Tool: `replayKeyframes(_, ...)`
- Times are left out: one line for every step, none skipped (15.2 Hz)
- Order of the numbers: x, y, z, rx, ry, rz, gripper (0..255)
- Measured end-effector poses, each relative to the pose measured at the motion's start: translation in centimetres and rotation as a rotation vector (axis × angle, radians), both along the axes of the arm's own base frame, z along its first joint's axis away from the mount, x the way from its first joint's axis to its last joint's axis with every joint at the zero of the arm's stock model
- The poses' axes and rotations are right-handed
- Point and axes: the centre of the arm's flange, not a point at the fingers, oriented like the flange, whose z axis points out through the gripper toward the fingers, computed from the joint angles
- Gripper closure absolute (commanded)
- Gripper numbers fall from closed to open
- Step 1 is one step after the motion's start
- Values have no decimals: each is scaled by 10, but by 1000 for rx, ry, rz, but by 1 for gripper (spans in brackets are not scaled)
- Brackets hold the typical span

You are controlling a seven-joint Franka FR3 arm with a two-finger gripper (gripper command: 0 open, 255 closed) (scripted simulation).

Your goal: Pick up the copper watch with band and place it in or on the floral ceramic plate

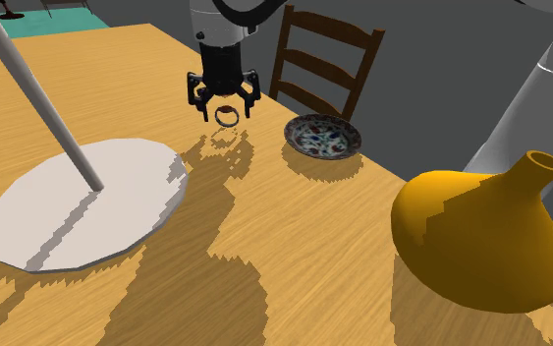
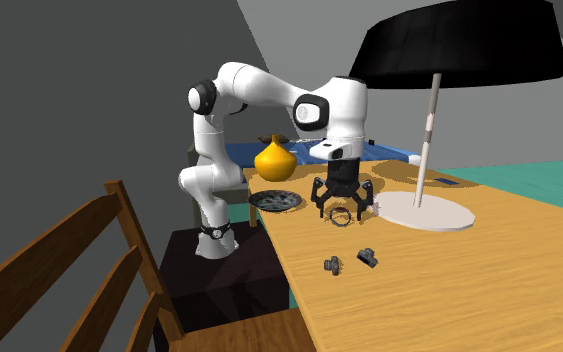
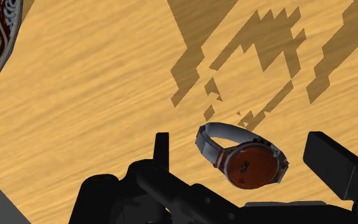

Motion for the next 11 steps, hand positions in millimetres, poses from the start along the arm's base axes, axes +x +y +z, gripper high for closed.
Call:
replayKeyframes(0,0,0,0,0,0,255)
replayKeyframes(0,0,0,0,0,0,255)
replayKeyframes(0,0,0,0,-1,0,255)
replayKeyframes(0,0,0,0,0,0,255)
replayKeyframes(0,0,0,0,0,0,255)
replayKeyframes(0,0,0,0,0,0,255)
replayKeyframes(0,0,0,0,0,0,255)
replayKeyframes(0,0,0,0,0,0,255)
replayKeyframes(0,0,0,0,-1,0,255)
replayKeyframes(0,0,0,0,-1,0,255)
replayKeyframes(0,0,0,0,0,0,255)
